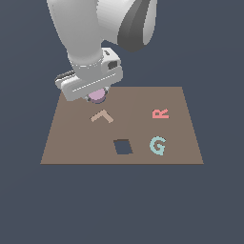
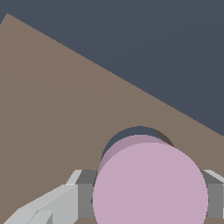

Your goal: Insert a designated object into the corresponding slot on a board.

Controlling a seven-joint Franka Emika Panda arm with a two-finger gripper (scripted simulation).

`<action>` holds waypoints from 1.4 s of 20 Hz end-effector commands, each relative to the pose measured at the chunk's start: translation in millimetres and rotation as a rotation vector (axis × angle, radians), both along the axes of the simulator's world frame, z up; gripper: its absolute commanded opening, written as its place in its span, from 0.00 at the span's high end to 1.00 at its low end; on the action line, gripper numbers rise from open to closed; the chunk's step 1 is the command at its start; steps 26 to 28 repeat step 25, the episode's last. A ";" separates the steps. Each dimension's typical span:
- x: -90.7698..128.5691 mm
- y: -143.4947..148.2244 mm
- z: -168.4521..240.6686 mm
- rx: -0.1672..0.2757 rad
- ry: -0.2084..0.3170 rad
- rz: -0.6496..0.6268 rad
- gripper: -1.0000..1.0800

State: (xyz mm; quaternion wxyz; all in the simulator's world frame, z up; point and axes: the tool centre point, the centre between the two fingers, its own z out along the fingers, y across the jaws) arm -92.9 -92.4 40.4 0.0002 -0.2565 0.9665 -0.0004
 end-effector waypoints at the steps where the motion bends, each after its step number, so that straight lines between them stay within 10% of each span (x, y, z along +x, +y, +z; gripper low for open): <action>1: -2.0 -0.7 0.3 0.000 0.000 -0.034 1.00; 15: -4.4 -0.2 -9.7 0.002 0.000 -0.063 1.00; 16: -4.4 -0.2 -9.7 0.002 0.000 -0.063 0.04; 28: -4.4 -0.2 -9.7 0.002 0.000 -0.063 0.04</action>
